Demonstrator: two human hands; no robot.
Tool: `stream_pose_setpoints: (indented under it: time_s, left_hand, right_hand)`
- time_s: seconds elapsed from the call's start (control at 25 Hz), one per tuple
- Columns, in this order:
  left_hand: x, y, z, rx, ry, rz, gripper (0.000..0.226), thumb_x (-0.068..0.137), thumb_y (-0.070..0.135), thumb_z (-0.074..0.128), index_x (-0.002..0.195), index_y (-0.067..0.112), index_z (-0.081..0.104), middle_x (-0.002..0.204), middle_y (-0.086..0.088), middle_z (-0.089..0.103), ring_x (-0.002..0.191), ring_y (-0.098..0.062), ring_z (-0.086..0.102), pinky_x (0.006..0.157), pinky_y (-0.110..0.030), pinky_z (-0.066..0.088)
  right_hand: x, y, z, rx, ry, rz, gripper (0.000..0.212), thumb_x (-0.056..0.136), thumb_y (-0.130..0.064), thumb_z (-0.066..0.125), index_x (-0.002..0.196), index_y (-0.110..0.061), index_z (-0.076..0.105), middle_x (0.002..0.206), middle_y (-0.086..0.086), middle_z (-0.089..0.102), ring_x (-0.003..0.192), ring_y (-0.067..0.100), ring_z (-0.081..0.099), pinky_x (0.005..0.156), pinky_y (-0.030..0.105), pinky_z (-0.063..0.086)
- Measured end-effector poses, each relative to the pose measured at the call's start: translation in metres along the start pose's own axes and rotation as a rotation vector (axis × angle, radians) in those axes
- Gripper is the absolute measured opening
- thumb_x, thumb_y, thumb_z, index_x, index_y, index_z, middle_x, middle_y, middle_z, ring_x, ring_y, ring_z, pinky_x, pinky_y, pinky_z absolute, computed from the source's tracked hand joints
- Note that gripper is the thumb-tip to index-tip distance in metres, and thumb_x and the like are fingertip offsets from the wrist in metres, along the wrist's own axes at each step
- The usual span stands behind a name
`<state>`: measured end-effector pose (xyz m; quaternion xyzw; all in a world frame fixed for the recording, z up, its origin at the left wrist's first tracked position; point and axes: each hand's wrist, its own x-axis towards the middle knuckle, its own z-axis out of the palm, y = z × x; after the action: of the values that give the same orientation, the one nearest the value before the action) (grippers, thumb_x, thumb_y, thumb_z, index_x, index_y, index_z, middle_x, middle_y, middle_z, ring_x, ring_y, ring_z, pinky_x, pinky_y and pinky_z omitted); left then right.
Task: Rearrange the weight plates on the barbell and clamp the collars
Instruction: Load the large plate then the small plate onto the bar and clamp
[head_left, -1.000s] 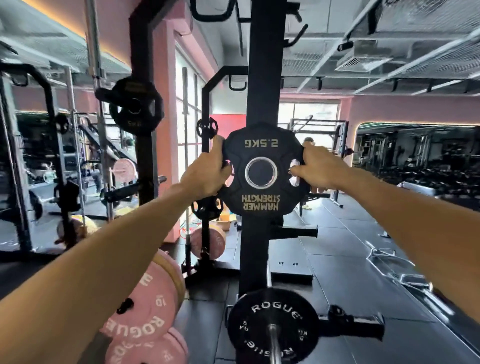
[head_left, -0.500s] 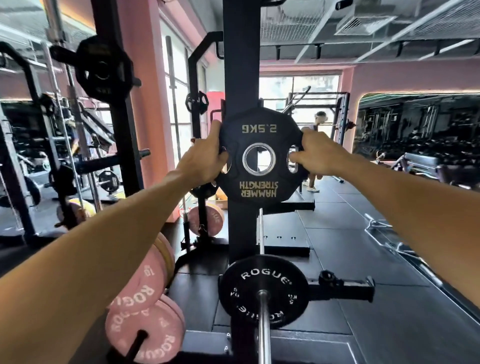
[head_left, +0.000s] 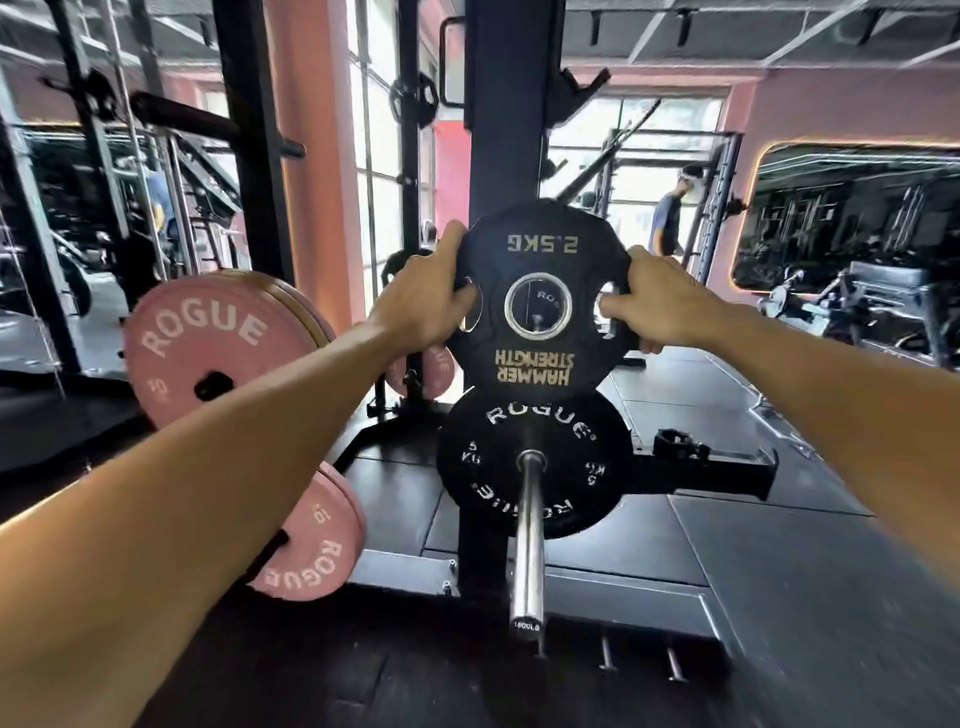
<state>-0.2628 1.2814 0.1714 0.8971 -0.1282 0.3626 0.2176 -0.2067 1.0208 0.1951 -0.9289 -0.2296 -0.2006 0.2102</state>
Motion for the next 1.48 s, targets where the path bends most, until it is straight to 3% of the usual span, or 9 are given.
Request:
stream_pose_setpoints:
  time_s: [0.28,0.48,0.64,0.76,0.96,1.08,1.2,1.4,1.48]
  left_hand:
    - [-0.120,-0.039,0.101,0.020,-0.051,-0.011,0.037,0.090,0.019,0.052,0.123,0.014,0.036,0.084,-0.014,0.067,0.071,-0.036,0.063,0.069,-0.042,0.050]
    - [-0.208,-0.063,0.158,-0.032,-0.091,-0.037,0.046,0.082,0.030,0.049,0.124,0.018,0.036,0.094,-0.019,0.067,0.086,-0.043,0.063,0.079,-0.047,0.050]
    - [-0.253,-0.073,0.188,-0.042,-0.160,-0.041,0.044,0.079,0.032,0.047,0.119,0.020,0.033,0.078,-0.015,0.066,0.074,-0.044,0.064,0.072,-0.049,0.052]
    - [-0.272,-0.076,0.206,-0.043,-0.215,-0.051,0.040,0.082,0.028,0.050,0.117,0.023,0.033,0.068,-0.004,0.059,0.069,-0.040,0.063,0.070,-0.048,0.053]
    - [-0.275,-0.082,0.226,-0.058,-0.267,-0.063,0.036,0.084,0.023,0.051,0.114,0.023,0.031,0.075,-0.014,0.066,0.069,-0.041,0.063,0.073,-0.050,0.054]
    - [-0.274,-0.090,0.239,-0.037,-0.278,-0.101,0.037,0.085,0.022,0.052,0.115,0.024,0.031,0.077,-0.013,0.066,0.073,-0.042,0.063,0.073,-0.049,0.053]
    - [-0.277,-0.101,0.253,-0.070,-0.289,-0.112,0.032,0.083,0.021,0.051,0.108,0.026,0.031,0.070,-0.009,0.065,0.065,-0.039,0.063,0.068,-0.049,0.054]
    - [-0.290,-0.106,0.276,-0.096,-0.313,-0.114,0.035,0.080,0.024,0.050,0.107,0.029,0.030,0.070,-0.007,0.065,0.066,-0.040,0.061,0.068,-0.048,0.053]
    - [-0.295,-0.107,0.283,-0.060,-0.261,-0.090,0.039,0.082,0.022,0.053,0.113,0.027,0.029,0.072,-0.011,0.066,0.070,-0.044,0.061,0.064,-0.045,0.051]
  right_hand:
    - [-0.087,0.052,0.128,0.007,-0.087,0.028,0.026,0.088,-0.024,0.056,0.105,-0.008,0.043,0.070,0.016,0.067,0.040,0.027,0.063,0.041,0.034,0.051]
    - [-0.150,0.072,0.205,-0.033,-0.137,0.058,0.029,0.084,-0.028,0.059,0.101,-0.013,0.041,0.071,0.016,0.067,0.040,0.028,0.063,0.046,0.037,0.051]
    - [-0.193,0.087,0.250,-0.015,-0.179,0.126,0.025,0.084,-0.028,0.058,0.091,-0.015,0.037,0.067,0.016,0.065,0.040,0.028,0.062,0.044,0.037,0.050]
    - [-0.216,0.096,0.273,-0.014,-0.206,0.188,0.029,0.086,-0.028,0.058,0.097,-0.014,0.035,0.057,0.010,0.062,0.035,0.022,0.059,0.044,0.030,0.044]
    - [-0.221,0.107,0.292,0.008,-0.191,0.199,0.023,0.086,-0.023,0.056,0.087,-0.017,0.035,0.059,0.008,0.060,0.039,0.026,0.060,0.052,0.035,0.049]
    - [-0.217,0.110,0.302,-0.025,-0.201,0.218,0.024,0.086,-0.024,0.057,0.083,-0.019,0.034,0.060,0.006,0.057,0.037,0.024,0.057,0.061,0.041,0.055]
    - [-0.216,0.113,0.313,-0.049,-0.223,0.240,0.023,0.087,-0.026,0.055,0.083,-0.018,0.033,0.062,0.006,0.058,0.042,0.025,0.059,0.062,0.038,0.051]
    - [-0.227,0.120,0.327,-0.048,-0.272,0.291,0.023,0.087,-0.023,0.056,0.099,-0.011,0.041,0.082,0.009,0.061,0.070,0.032,0.064,0.066,0.040,0.048]
    - [-0.232,0.123,0.334,-0.037,-0.221,0.263,0.023,0.088,-0.022,0.056,0.098,-0.010,0.040,0.081,0.007,0.058,0.076,0.033,0.060,0.064,0.039,0.044]
